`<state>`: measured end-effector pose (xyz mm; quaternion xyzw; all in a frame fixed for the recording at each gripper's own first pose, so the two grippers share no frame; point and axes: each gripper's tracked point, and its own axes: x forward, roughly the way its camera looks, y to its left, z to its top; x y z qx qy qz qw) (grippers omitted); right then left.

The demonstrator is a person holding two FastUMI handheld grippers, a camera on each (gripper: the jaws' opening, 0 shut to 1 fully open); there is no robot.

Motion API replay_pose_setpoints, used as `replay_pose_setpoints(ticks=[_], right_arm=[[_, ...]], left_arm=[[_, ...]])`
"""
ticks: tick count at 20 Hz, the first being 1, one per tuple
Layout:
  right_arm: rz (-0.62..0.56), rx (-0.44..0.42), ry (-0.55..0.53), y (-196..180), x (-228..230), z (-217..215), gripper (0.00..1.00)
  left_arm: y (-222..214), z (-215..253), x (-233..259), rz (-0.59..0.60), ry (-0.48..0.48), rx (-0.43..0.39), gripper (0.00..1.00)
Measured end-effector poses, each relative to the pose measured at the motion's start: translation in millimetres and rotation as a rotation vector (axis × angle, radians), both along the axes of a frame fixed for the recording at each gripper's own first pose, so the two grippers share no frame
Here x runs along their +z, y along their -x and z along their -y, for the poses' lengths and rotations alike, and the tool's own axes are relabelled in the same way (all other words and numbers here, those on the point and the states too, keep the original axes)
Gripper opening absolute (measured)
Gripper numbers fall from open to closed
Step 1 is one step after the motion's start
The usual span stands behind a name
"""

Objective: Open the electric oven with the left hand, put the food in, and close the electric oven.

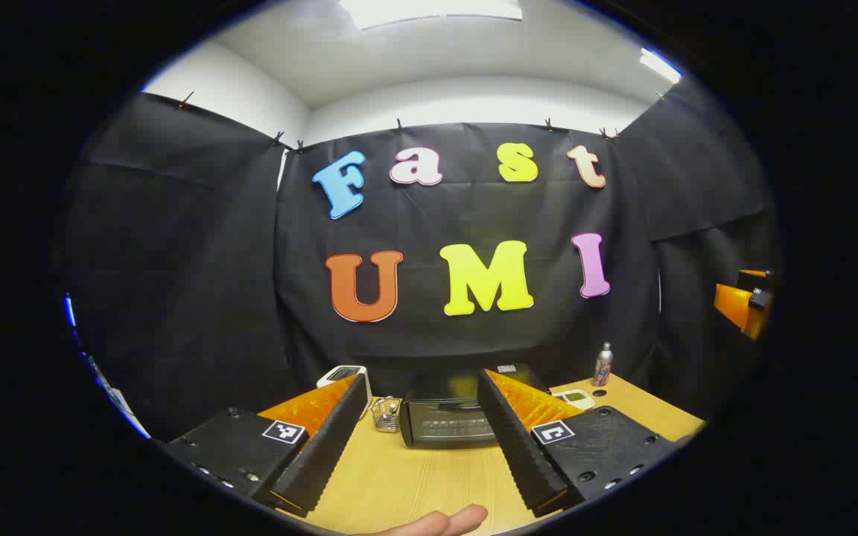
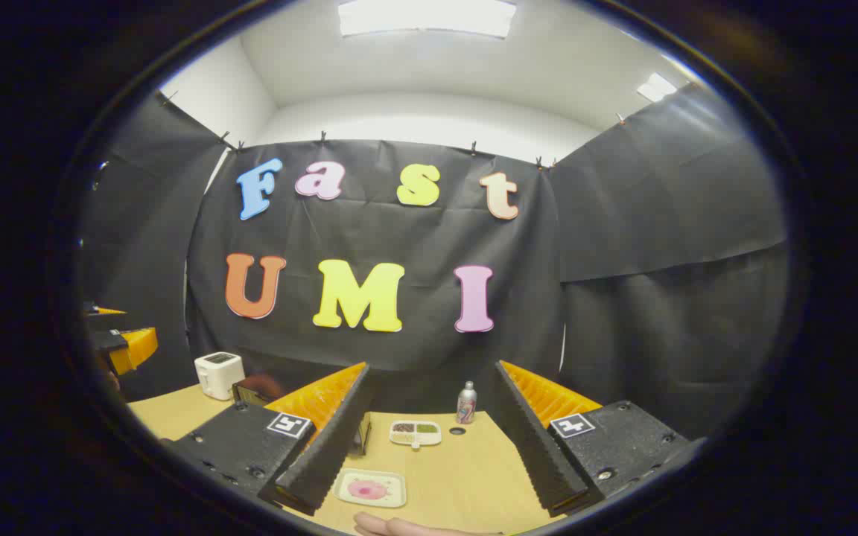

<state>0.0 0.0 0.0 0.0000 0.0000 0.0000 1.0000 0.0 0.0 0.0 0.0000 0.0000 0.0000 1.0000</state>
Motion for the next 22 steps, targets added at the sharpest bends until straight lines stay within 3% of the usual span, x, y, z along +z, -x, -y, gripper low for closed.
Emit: replay_pose_setpoints(ticks=[1,13,22], right_arm=[[0.007,-0.003,0.002,2,3,1,1.00],[0.037,-0.026,-0.019,6,11,25,1.00],[0.041,-0.031,-0.065,-16,-7,38,1.00]], left_arm=[[1,-1,6,0.009,0.016,0.001,0.95],[0,0,8,0.004,0.019,-0.034,0.95],[-27,20,-15,-0.017,0.014,-0.081,0.95]])
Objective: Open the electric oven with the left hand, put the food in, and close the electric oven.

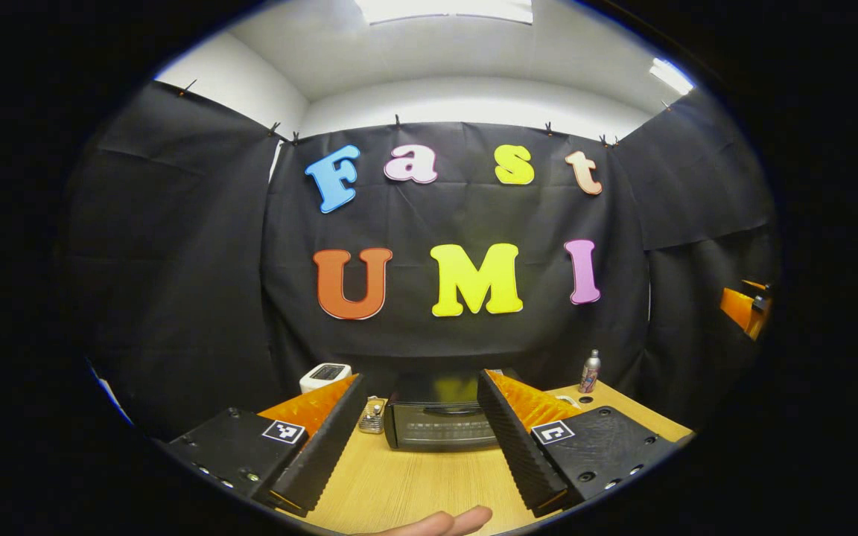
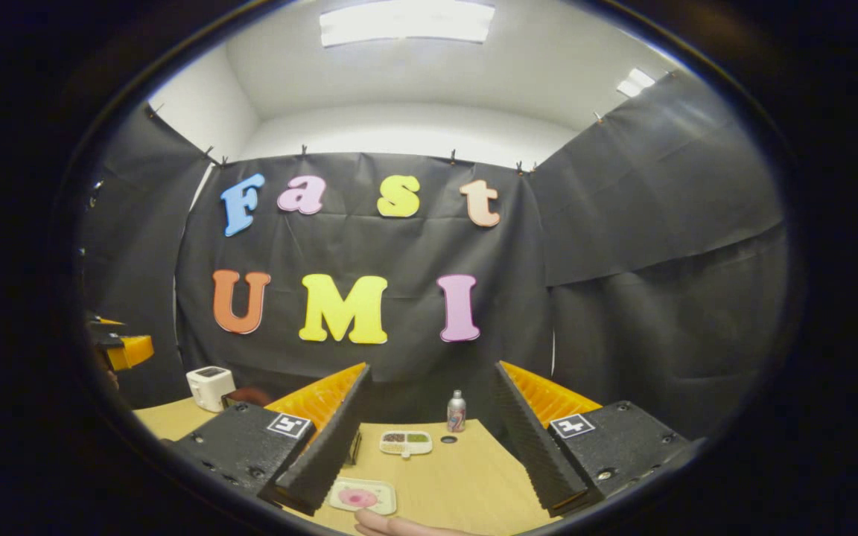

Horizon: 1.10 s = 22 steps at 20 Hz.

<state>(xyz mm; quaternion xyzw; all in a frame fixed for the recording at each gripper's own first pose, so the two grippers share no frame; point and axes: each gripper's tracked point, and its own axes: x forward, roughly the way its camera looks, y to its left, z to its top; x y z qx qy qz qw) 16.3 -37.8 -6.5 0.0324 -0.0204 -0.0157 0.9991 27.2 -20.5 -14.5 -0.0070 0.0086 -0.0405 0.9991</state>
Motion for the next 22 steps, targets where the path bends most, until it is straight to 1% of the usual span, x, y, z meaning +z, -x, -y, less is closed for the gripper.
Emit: replay_pose_setpoints(ticks=[2,4,6,9,11,14,16,18,22], right_arm=[[0.000,0.000,-0.010,-9,-7,1,1.00],[-0.010,0.008,-0.015,-19,-16,1,1.00],[-0.021,0.019,-0.023,-29,-25,2,1.00],[-0.044,0.028,-0.027,-45,-41,5,1.00],[-0.065,0.018,-0.032,-57,-53,11,1.00],[-0.105,0.019,-0.031,-71,-71,16,1.00],[-0.130,0.020,-0.026,-79,-82,20,1.00],[-0.146,0.021,-0.020,-86,-90,25,1.00],[-0.144,0.017,0.004,-93,-95,36,1.00]], left_arm=[[-14,9,-13,-0.020,0.023,-0.024,0.94],[-34,12,-28,-0.052,0.033,-0.017,0.95],[-56,14,-48,-0.087,0.008,-0.005,0.94],[-92,28,-81,-0.163,0.012,-0.030,0.95],[-118,34,-101,-0.215,0.004,-0.039,0.95],[-157,44,-123,-0.260,-0.007,-0.045,0.95],[-176,56,-140,-0.305,-0.003,-0.061,0.95],[-193,60,-155,-0.341,-0.030,-0.049,0.95],[-218,70,-191,-0.426,-0.055,-0.052,0.95]])
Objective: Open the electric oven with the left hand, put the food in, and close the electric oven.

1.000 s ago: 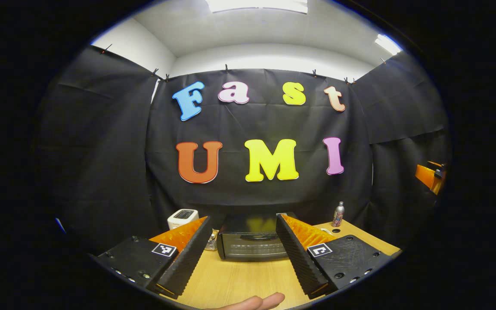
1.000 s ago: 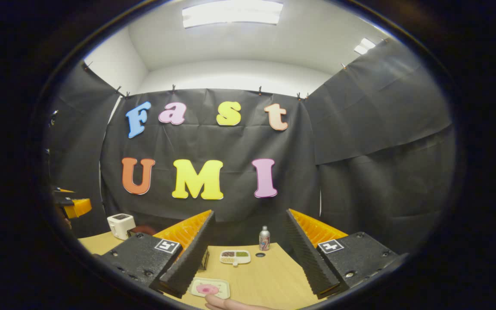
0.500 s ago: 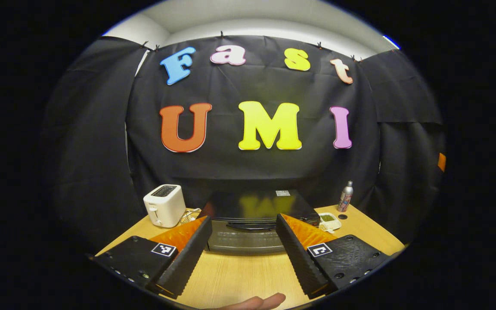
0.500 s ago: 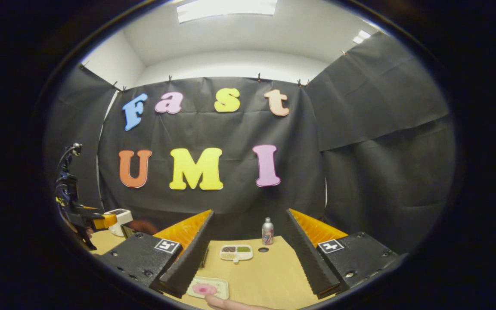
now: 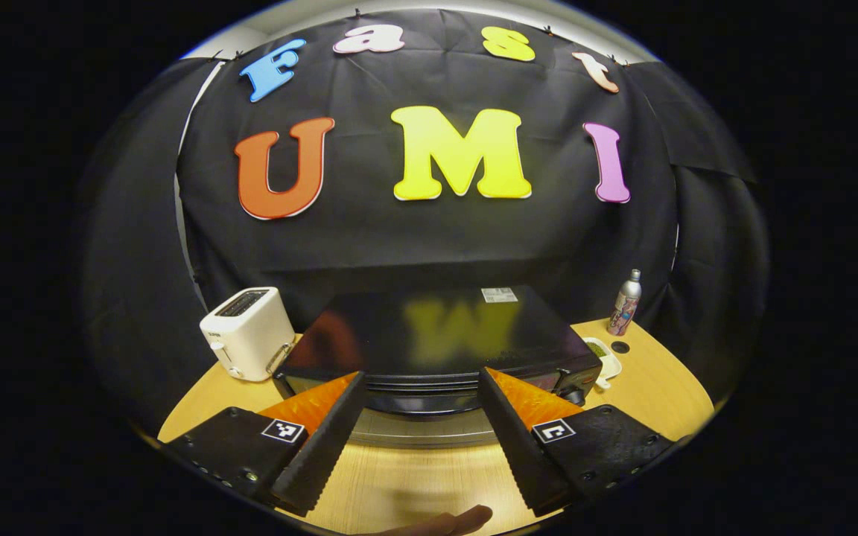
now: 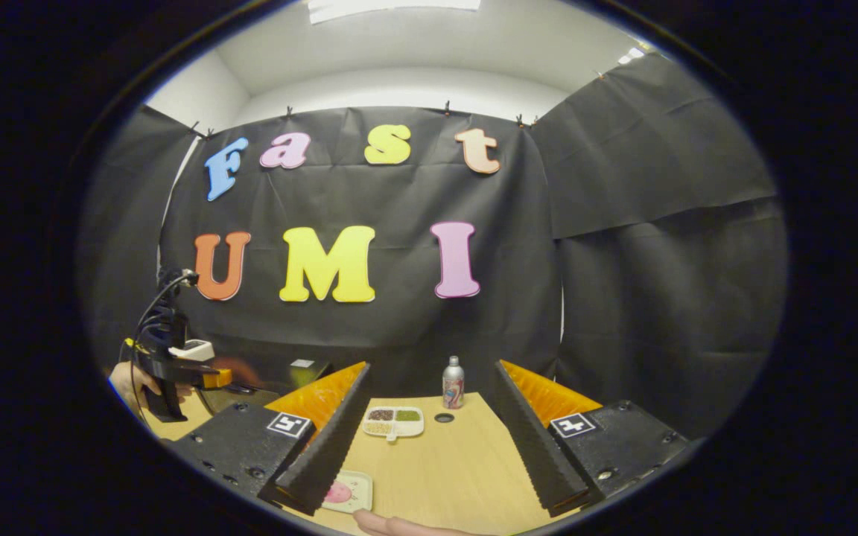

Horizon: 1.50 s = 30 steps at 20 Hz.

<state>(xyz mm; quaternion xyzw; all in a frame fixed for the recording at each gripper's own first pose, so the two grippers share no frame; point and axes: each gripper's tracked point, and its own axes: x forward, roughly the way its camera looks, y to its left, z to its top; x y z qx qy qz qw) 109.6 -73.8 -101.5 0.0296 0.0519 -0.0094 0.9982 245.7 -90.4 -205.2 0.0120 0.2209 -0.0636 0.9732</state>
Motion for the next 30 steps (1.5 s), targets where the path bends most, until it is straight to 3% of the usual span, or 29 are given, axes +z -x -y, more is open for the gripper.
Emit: replay_pose_setpoints(ticks=[3,4,5,6,8,9,10,19,30], right_arm=[[0.015,-0.013,0.020,1,2,11,1.00],[0.019,-0.018,0.025,3,1,14,1.00],[0.020,-0.019,0.028,4,2,16,1.00],[0.020,-0.019,0.030,6,1,17,1.00],[0.018,-0.019,0.029,7,2,19,1.00],[0.018,-0.019,0.028,8,4,19,1.00],[0.018,-0.018,0.027,10,5,19,1.00],[0.049,-0.005,0.050,41,26,11,1.00],[0.046,0.021,0.065,64,34,0,1.00]], left_arm=[[-8,0,-16,-0.044,-0.001,0.014,0.97],[-14,-2,-17,-0.032,-0.011,0.018,0.87],[-12,1,-17,-0.045,0.001,0.014,0.97],[-16,4,-16,-0.035,0.006,0.013,0.98],[-15,3,-16,-0.049,0.006,0.002,0.95],[-13,3,-18,-0.062,0.006,-0.003,0.84],[-13,3,-16,-0.059,0.006,-0.005,0.96],[1,1,-17,-0.031,0.006,-0.011,0.96],[50,-5,-26,-0.007,0.020,-0.010,0.96]])
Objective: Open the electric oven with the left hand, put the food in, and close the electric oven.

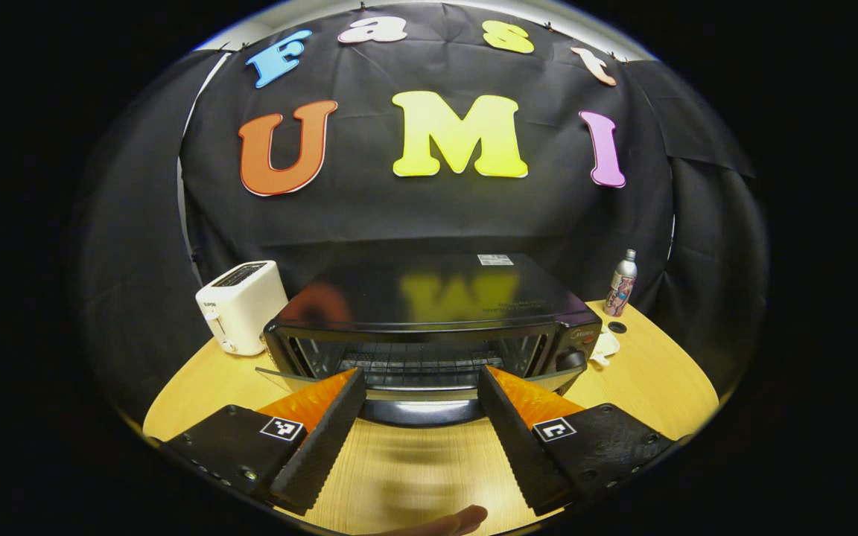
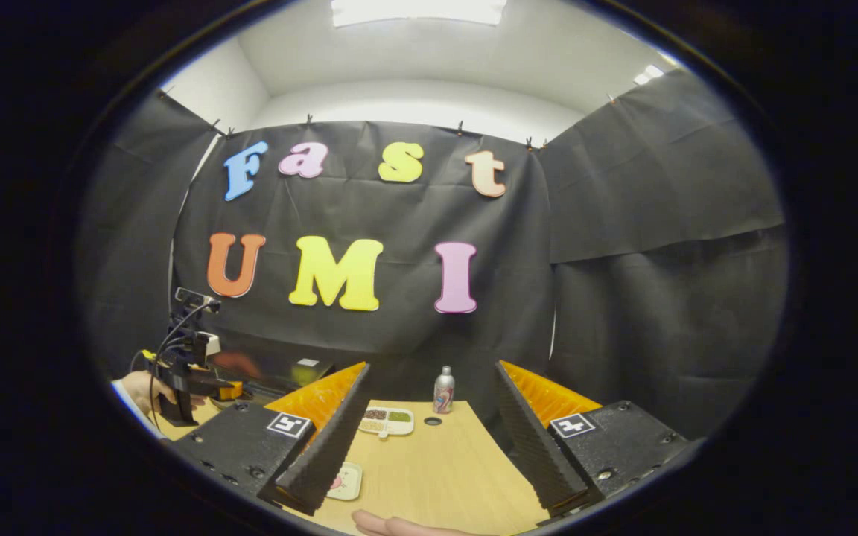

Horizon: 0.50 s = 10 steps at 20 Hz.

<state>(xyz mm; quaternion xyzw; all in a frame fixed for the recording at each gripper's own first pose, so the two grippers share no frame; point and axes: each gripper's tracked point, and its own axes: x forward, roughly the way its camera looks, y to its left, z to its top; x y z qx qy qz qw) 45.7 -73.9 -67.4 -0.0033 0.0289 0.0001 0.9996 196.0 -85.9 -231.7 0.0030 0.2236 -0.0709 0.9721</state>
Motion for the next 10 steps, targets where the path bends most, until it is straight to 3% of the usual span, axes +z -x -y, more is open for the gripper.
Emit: replay_pose_setpoints(ticks=[10], right_arm=[[-0.017,0.046,0.037,11,1,-21,1.00]], left_arm=[[63,-3,-39,0.007,0.020,-0.011,0.96]])
